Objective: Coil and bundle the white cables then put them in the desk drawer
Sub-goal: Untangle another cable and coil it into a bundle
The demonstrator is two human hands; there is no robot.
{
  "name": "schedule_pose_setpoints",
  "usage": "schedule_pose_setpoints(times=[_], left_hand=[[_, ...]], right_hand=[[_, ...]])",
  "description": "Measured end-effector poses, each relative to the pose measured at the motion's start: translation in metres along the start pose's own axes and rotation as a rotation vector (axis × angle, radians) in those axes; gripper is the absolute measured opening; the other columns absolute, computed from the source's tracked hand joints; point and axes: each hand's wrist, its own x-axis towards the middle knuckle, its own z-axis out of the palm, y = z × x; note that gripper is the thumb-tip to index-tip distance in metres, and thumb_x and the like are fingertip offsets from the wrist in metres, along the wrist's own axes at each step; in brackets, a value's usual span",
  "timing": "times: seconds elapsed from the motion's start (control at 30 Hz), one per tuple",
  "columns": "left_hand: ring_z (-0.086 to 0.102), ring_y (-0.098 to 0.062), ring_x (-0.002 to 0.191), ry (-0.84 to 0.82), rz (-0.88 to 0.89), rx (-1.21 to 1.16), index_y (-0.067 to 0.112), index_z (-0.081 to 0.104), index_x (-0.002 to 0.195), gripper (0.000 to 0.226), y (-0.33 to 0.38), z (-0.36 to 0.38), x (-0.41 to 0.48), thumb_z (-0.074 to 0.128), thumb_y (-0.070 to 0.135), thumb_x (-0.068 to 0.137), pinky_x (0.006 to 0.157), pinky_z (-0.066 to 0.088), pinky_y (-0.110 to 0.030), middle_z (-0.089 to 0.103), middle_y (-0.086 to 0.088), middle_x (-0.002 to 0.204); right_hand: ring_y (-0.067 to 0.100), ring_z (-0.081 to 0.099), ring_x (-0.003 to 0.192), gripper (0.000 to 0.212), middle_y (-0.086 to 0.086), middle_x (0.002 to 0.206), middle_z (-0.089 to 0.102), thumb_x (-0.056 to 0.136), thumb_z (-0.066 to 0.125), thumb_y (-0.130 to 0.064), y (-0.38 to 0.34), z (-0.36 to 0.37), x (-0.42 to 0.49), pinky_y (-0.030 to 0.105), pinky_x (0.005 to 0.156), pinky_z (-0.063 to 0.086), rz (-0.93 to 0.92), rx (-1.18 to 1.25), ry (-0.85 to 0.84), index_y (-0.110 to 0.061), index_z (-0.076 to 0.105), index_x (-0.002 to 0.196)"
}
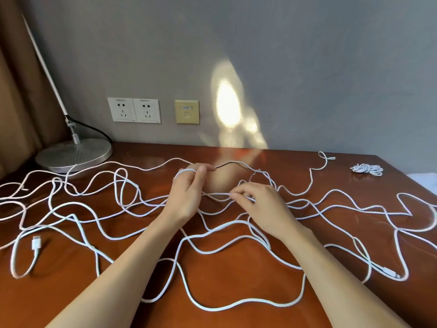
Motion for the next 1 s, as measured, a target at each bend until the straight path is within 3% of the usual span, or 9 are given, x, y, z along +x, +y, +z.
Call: schedule_pose_setpoints(times=[0.1,0.23,0.33,0.43,0.6,0.7,0.77,0.87,1.0], left_hand=[[0.055,-0.015,0.106,-0.098,0.040,0.244,0.035,0.068,0.118,0.039,-0.004,0.001,-0.002,0.035,0.047,0.101,0.103,0.041,-0.049,0.064,0.020,0.102],[0.055,-0.016,0.111,-0.203,0.039,0.294,0.032,0.063,0.130,0.053,0.003,-0.004,-0.006,0.043,0.036,0.081,0.101,0.047,-0.046,0.063,0.011,0.110],[0.060,-0.014,0.112,-0.246,0.064,0.390,0.032,0.062,0.131,0.053,0.004,-0.003,-0.007,0.045,0.038,0.081,0.096,0.051,-0.041,0.061,0.015,0.121],[0.063,-0.009,0.104,-0.179,0.128,0.464,0.035,0.066,0.124,0.035,0.001,0.001,-0.007,0.048,0.037,0.094,0.085,0.054,-0.037,0.061,0.020,0.118],[0.062,-0.021,0.089,-0.148,0.094,0.545,0.027,0.065,0.100,0.043,0.006,0.001,-0.009,0.029,0.050,0.098,0.074,0.045,-0.038,0.066,0.009,0.086],[0.059,-0.020,0.077,-0.145,0.027,0.440,0.027,0.065,0.086,0.046,0.009,-0.001,-0.009,0.028,0.052,0.097,0.072,0.043,-0.039,0.061,0.008,0.072],[0.057,-0.017,0.072,-0.137,-0.046,0.311,0.027,0.067,0.078,0.045,0.011,-0.001,-0.009,0.033,0.052,0.094,0.072,0.043,-0.037,0.058,0.009,0.064],[0.052,-0.012,0.060,-0.120,-0.118,0.085,0.020,0.072,0.066,0.041,0.014,0.001,-0.009,0.042,0.042,0.085,0.064,0.040,-0.033,0.051,0.009,0.052],[0.034,-0.011,0.046,-0.192,-0.083,-0.191,0.006,0.064,0.054,0.046,0.021,-0.002,-0.009,0.041,0.026,0.089,0.054,0.031,-0.024,0.037,0.002,0.044]], right_hand=[[-0.001,0.068,0.091,0.015,-0.023,0.094,0.073,0.098,0.065,-0.046,-0.001,0.000,-0.001,0.025,0.077,0.056,0.028,-0.050,0.089,-0.035,0.075,0.101],[0.005,0.071,0.095,0.009,-0.021,0.097,0.073,0.097,0.068,-0.034,-0.002,-0.002,-0.002,0.034,0.082,0.061,-0.050,0.057,0.169,-0.030,0.075,0.097],[0.002,0.065,0.092,0.021,-0.023,0.096,0.068,0.096,0.056,-0.020,-0.007,-0.009,-0.002,0.019,0.078,0.053,-0.079,0.124,0.146,-0.022,0.076,0.101],[0.005,0.058,0.078,0.028,-0.031,0.087,0.056,0.092,0.051,-0.014,-0.011,-0.014,-0.001,0.012,0.066,0.039,-0.095,0.113,0.170,-0.021,0.076,0.103],[0.007,0.058,0.079,0.025,-0.030,0.090,0.055,0.098,0.055,-0.015,-0.014,-0.010,-0.001,0.023,0.065,0.048,-0.124,0.061,0.212,-0.026,0.075,0.109],[0.013,0.065,0.089,0.023,-0.021,0.095,0.067,0.096,0.053,-0.025,-0.012,-0.010,-0.002,0.039,0.075,0.056,-0.104,0.134,0.181,-0.028,0.074,0.105],[0.016,0.067,0.082,0.022,-0.010,0.086,0.070,0.096,0.051,-0.029,-0.011,-0.011,-0.003,0.043,0.070,0.055,-0.091,0.185,0.141,-0.023,0.072,0.094],[0.010,0.048,0.057,0.026,0.004,0.064,0.055,0.096,0.050,-0.025,-0.014,-0.013,-0.005,0.037,0.054,0.039,-0.070,0.270,0.110,-0.014,0.060,0.074],[0.008,0.038,0.057,0.033,0.004,0.061,0.047,0.103,0.054,-0.028,-0.011,-0.015,-0.003,0.035,0.057,0.033,-0.006,0.280,0.172,-0.018,0.054,0.071]])
